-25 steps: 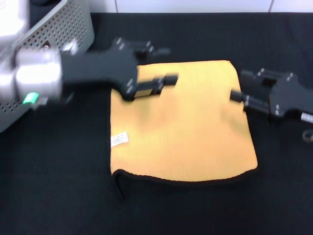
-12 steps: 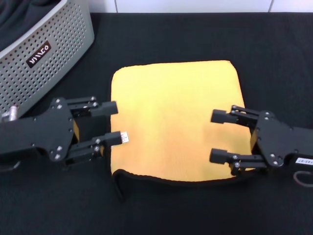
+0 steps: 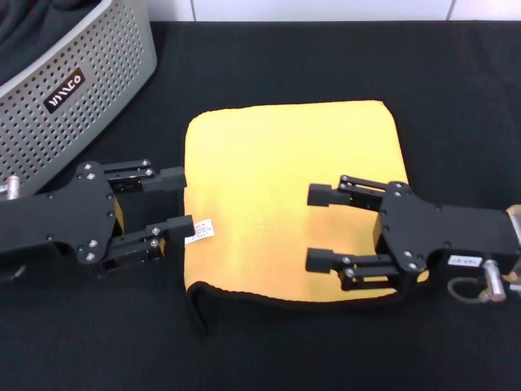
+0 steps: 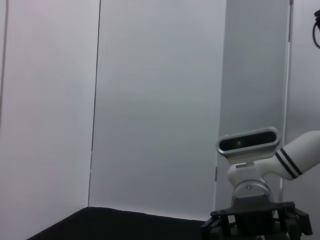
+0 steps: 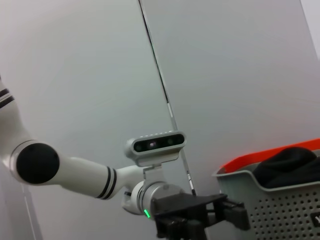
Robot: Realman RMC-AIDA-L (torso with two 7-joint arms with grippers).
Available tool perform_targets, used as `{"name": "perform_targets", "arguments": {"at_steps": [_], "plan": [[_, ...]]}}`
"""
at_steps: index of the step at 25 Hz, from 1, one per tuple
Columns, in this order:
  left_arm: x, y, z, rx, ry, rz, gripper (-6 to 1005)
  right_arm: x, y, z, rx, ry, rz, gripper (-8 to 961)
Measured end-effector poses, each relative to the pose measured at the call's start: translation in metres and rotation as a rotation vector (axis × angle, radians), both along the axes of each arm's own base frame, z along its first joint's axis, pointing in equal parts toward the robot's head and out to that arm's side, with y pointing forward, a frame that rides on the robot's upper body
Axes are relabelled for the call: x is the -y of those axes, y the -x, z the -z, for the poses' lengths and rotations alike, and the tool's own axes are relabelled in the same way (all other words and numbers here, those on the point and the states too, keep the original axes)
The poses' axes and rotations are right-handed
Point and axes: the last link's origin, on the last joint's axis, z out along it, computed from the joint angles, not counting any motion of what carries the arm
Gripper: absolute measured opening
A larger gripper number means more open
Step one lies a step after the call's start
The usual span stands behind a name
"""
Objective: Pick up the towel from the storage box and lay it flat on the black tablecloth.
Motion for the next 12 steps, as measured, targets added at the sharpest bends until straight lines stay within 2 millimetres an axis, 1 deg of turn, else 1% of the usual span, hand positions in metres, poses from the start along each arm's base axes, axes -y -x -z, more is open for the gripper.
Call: {"name": "perform_targets", "arguments": {"at_steps": [4,12], "plan": [[-0.001,0.002,-0.005,-0.017,0.005,-0.002,543,-0.006,0.006,0.002,0.000,-0.011,0.001,820],[-0.005,0.004,-0.014,-0.041,0.003,0.005,543,-0.005,0.007,0.013,0.021,-0.006,0.007,819]]}}
